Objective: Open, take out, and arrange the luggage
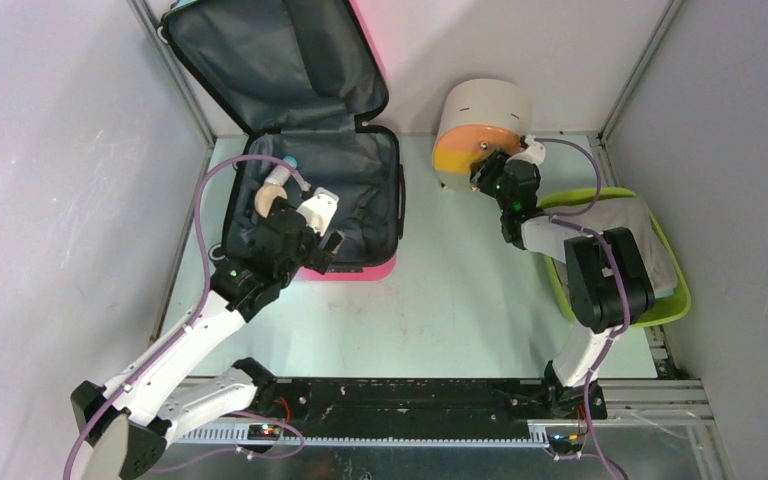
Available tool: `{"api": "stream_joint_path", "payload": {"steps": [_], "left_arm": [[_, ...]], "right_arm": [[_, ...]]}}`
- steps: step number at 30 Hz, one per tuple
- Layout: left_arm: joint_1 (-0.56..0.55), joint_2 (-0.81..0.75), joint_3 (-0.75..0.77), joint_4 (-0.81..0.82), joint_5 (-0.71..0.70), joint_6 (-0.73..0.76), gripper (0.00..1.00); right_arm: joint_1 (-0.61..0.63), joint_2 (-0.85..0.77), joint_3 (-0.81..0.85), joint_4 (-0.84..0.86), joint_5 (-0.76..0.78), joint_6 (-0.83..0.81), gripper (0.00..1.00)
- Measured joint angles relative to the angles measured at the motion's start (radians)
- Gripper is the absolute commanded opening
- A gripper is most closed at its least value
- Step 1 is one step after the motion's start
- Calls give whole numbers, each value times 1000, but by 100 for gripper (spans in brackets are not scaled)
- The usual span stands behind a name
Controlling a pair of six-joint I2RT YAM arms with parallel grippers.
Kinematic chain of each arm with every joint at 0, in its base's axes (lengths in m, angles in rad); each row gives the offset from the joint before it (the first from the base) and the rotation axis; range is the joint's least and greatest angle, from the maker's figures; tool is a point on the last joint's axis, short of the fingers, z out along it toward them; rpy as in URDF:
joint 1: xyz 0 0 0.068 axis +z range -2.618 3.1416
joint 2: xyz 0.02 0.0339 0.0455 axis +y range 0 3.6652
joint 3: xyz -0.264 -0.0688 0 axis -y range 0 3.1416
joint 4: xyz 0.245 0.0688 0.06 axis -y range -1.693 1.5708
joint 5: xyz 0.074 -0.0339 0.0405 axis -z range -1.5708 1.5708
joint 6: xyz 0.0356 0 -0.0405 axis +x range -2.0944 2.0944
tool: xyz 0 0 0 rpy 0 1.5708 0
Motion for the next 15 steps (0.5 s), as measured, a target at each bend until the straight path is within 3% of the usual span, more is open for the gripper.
{"api": "stream_joint_path", "payload": {"steps": [8,15], "left_arm": [[0,1,0,-3,0,0,100],[0,1,0,-3,-1,0,100]], "right_arm": [[-6,19,30,8,2,10,19],[-4,0,33,-20,3,4,14]]}}
